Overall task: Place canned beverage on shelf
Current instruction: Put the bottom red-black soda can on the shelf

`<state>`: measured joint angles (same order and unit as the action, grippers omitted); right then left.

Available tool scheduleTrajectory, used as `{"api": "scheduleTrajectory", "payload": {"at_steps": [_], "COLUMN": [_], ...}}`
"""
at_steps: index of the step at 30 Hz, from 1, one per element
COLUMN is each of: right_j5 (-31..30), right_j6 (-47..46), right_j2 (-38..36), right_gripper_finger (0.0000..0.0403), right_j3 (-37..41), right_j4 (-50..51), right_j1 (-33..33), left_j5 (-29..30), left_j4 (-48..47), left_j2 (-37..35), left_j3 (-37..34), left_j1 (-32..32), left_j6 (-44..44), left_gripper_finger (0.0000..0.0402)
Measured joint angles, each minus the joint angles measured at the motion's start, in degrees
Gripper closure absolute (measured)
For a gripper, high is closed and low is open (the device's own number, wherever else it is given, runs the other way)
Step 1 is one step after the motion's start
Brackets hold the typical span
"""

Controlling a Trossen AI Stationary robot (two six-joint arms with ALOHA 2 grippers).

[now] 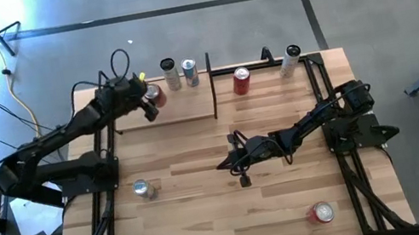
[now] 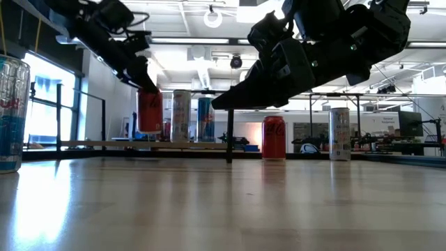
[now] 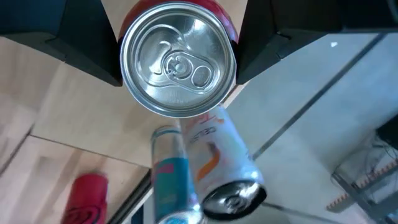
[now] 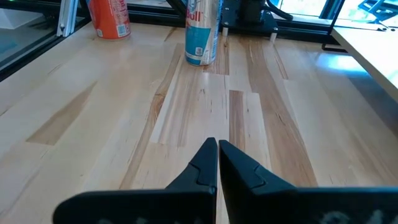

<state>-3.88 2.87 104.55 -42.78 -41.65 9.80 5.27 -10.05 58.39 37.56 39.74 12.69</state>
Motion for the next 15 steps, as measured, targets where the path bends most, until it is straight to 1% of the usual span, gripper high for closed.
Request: {"api": "scheduleTrajectory", "payload": {"at_steps": [3,7,11,15], "right_j5": [0.0,0.0,0.0,0.0], "right_j6": [0.04,0.09,-0.04,-0.05], "right_j2": [0.0,0.0,0.0,0.01], "right_gripper_finger": [0.0403,0.0403,0.0403,0.0403], "right_j3": [0.0,0.0,0.0,0.0], "right_j4": [0.03,0.04,0.24,0.28], "right_j1": [0.0,0.0,0.0,0.0], "left_j5": [-2.07,-2.24,-2.27,-2.46], "left_j4": [1.98,4.72,5.23,5.37], "left_j2": [2.86,5.55,6.83,7.33], "left_j3": [-0.02,0.0,0.12,0.22], "left_j1": [3.12,5.59,7.1,7.68], "left_j6": [0.91,0.98,1.02,1.0], "left_gripper_finger": [0.014,0.014,0.0139,0.011]}}
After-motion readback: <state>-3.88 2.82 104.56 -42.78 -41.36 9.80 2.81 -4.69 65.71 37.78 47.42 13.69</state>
